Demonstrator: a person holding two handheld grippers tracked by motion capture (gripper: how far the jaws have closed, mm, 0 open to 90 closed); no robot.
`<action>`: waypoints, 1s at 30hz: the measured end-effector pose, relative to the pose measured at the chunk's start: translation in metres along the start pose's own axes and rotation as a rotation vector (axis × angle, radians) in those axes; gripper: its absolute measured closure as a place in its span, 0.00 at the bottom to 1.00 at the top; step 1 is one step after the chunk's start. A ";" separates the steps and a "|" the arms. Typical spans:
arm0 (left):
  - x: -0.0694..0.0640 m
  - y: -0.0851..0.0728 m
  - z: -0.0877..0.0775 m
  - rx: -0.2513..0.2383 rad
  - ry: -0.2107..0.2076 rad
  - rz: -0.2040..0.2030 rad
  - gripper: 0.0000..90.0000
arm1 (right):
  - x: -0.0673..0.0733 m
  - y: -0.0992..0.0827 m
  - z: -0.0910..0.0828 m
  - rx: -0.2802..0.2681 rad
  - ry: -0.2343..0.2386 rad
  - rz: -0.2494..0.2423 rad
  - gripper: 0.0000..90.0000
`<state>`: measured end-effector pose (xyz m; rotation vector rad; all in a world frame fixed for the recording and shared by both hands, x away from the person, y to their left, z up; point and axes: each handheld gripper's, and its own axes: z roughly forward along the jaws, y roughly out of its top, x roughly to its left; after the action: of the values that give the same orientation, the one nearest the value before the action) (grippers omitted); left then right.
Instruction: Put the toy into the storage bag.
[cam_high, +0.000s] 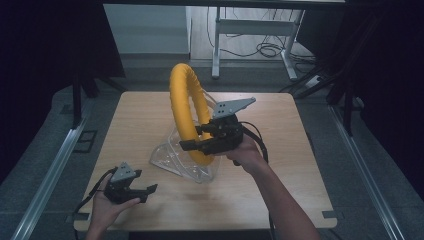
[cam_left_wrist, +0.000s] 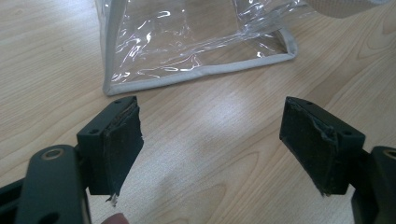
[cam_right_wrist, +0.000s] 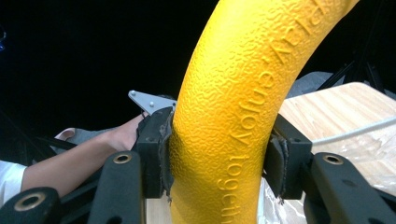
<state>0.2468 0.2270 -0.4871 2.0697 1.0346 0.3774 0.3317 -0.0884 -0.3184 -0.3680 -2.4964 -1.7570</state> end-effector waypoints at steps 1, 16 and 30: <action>0.000 0.000 0.000 0.000 0.000 0.000 0.23 | -0.001 -0.001 0.000 0.007 0.002 0.004 0.55; 0.000 0.000 0.000 0.002 -0.001 0.003 0.23 | -0.027 -0.034 0.015 0.060 -0.023 0.066 0.52; 0.000 0.000 0.001 0.010 0.000 0.010 0.23 | -0.040 -0.044 0.013 0.016 -0.114 0.077 0.48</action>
<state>0.2471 0.2264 -0.4880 2.0842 1.0288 0.3784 0.3612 -0.0966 -0.3712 -0.5708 -2.5323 -1.7335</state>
